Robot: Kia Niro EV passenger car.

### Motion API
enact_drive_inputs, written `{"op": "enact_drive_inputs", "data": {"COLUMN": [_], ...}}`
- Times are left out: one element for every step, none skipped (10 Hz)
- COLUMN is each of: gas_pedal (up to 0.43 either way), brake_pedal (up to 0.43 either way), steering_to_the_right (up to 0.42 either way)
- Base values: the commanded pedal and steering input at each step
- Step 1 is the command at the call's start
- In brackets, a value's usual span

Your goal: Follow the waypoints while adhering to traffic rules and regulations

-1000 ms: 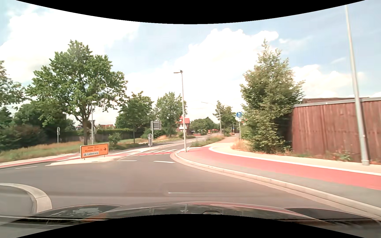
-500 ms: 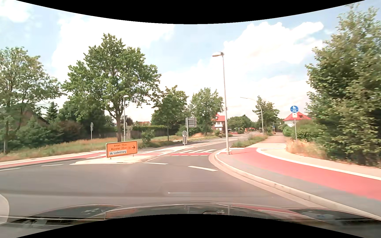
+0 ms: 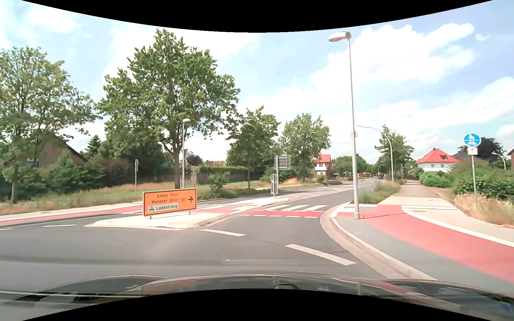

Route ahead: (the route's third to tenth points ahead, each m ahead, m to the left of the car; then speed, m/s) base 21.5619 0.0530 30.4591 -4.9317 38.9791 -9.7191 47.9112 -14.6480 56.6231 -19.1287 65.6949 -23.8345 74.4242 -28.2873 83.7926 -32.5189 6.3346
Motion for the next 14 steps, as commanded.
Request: {"op": "enact_drive_inputs", "data": {"gas_pedal": [0.189, 0.189, 0.189, 0.209, 0.209, 0.209, 0.209, 0.209, 0.209, 0.209, 0.209, 0.209, 0.209, 0.209], "brake_pedal": [0.000, 0.000, 0.000, 0.000, 0.000, 0.000, 0.000, 0.000, 0.000, 0.000, 0.000, 0.000, 0.000, 0.000], "steering_to_the_right": [-0.032, -0.007, 0.020, 0.051, 0.070, 0.090, 0.094, 0.098, 0.108, 0.122, 0.144, 0.167, 0.184, 0.184]}}
